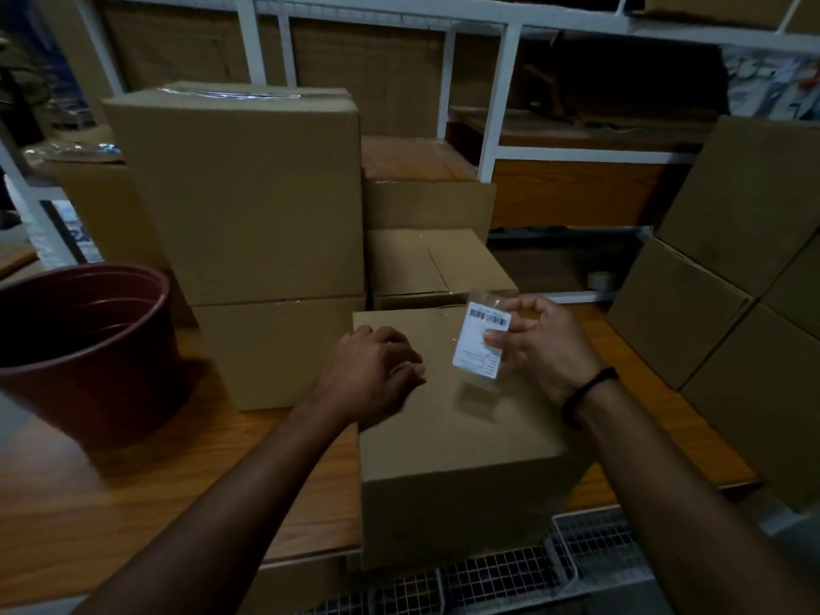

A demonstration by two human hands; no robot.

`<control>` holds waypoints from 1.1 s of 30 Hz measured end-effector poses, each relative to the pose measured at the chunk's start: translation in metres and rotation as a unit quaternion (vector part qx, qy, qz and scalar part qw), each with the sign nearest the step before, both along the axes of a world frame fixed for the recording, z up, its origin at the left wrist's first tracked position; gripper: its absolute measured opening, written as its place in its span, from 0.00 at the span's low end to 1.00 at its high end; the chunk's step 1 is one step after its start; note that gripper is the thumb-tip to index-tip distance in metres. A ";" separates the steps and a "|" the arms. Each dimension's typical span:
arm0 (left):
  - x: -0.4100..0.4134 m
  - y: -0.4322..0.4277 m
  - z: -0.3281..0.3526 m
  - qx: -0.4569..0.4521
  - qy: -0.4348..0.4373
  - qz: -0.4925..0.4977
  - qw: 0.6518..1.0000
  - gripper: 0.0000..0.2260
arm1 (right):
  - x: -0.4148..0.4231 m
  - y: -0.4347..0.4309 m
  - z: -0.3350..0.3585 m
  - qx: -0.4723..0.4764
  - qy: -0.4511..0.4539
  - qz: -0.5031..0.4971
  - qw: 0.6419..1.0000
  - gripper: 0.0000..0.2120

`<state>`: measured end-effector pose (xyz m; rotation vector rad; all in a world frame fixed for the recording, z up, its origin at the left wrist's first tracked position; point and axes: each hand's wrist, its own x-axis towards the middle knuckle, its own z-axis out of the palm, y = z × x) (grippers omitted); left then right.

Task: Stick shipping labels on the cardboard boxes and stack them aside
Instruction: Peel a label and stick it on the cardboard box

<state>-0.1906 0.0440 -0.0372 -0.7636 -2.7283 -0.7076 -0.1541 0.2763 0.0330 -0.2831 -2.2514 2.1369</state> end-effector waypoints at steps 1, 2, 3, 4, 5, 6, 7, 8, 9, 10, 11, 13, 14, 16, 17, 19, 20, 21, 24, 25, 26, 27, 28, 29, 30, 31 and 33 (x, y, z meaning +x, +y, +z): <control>0.002 0.002 0.004 0.108 -0.063 0.004 0.992 0.09 | -0.002 -0.008 -0.003 0.007 -0.006 0.007 1.000 0.20; 0.005 0.005 0.010 0.213 -0.122 0.011 0.969 0.08 | -0.004 -0.015 -0.006 0.017 -0.010 0.012 1.000 0.21; 0.009 0.007 0.017 0.290 -0.172 0.016 0.941 0.08 | -0.005 -0.021 -0.008 0.029 -0.010 0.018 0.999 0.21; 0.012 0.008 0.024 0.333 -0.209 0.014 0.919 0.08 | -0.005 -0.027 -0.009 0.038 -0.007 0.024 0.999 0.22; 0.015 0.009 0.030 0.361 -0.244 0.006 0.900 0.07 | -0.006 -0.033 -0.011 0.041 0.000 0.032 0.999 0.22; 0.017 0.009 0.033 0.376 -0.272 0.001 0.886 0.07 | -0.005 -0.037 -0.011 0.037 0.006 0.039 0.999 0.23; 0.018 0.007 0.036 0.383 -0.297 0.004 0.875 0.07 | -0.004 -0.042 -0.012 0.029 0.011 0.044 0.999 0.23; 0.017 0.004 0.036 0.386 -0.316 0.016 0.867 0.07 | -0.003 -0.047 -0.012 0.021 0.015 0.050 0.998 0.23; 0.015 0.000 0.036 0.390 -0.327 0.032 0.860 0.06 | -0.002 -0.051 -0.012 0.016 0.020 0.055 0.998 0.22; 0.014 -0.005 0.035 0.399 -0.333 0.047 0.853 0.06 | -0.001 -0.053 -0.014 0.016 0.025 0.058 0.998 0.22; 0.013 -0.009 0.036 0.413 -0.339 0.059 0.843 0.06 | 0.000 -0.056 -0.016 0.023 0.035 0.056 0.998 0.21; 0.013 -0.020 0.036 0.448 -0.344 0.075 0.822 0.05 | 0.001 -0.057 -0.023 0.105 0.101 0.036 0.989 0.17; 0.014 -0.026 0.036 0.458 -0.344 0.084 0.815 0.05 | 0.002 -0.056 -0.026 0.190 0.164 0.025 0.968 0.16; 0.014 -0.039 0.036 0.470 -0.353 0.101 0.803 0.06 | 0.000 -0.051 -0.034 0.347 0.325 0.036 0.879 0.17; 0.014 -0.046 0.035 0.467 -0.359 0.104 0.801 0.06 | -0.001 -0.051 -0.038 0.399 0.389 0.060 0.828 0.17; 0.015 -0.058 0.033 0.452 -0.376 0.106 0.802 0.09 | -0.001 -0.058 -0.042 0.468 0.446 0.121 0.753 0.17; 0.015 -0.063 0.032 0.445 -0.384 0.103 0.802 0.10 | -0.002 -0.065 -0.044 0.493 0.460 0.146 0.725 0.17; 0.016 -0.068 0.031 0.438 -0.392 0.097 0.803 0.11 | -0.003 -0.072 -0.046 0.511 0.471 0.163 0.700 0.17; 0.022 -0.083 0.031 0.419 -0.426 0.083 0.797 0.18 | -0.011 -0.095 -0.049 0.504 0.517 0.181 0.667 0.09; 0.024 -0.088 0.030 0.418 -0.434 0.080 0.794 0.20 | -0.013 -0.101 -0.049 0.495 0.528 0.183 0.665 0.09; 0.027 -0.094 0.029 0.419 -0.439 0.075 0.791 0.20 | -0.013 -0.107 -0.049 0.491 0.533 0.185 0.664 0.08; 0.029 -0.101 0.028 0.422 -0.442 0.069 0.788 0.21 | -0.014 -0.114 -0.049 0.491 0.534 0.190 0.662 0.08; 0.032 -0.108 0.026 0.430 -0.444 0.061 0.783 0.22 | -0.015 -0.121 -0.050 0.495 0.532 0.194 0.659 0.07; 0.035 -0.116 0.024 0.442 -0.446 0.054 0.777 0.23 | -0.016 -0.128 -0.051 0.502 0.525 0.201 0.657 0.07; 0.038 -0.125 0.022 0.454 -0.447 0.049 0.769 0.24 | -0.018 -0.136 -0.053 0.505 0.524 0.210 0.652 0.07; 0.041 -0.133 0.021 0.464 -0.448 0.045 0.763 0.25 | -0.022 -0.144 -0.054 0.504 0.530 0.221 0.645 0.07; 0.046 -0.154 0.019 0.477 -0.446 0.040 0.756 0.26 | -0.032 -0.164 -0.055 0.498 0.552 0.238 0.625 0.09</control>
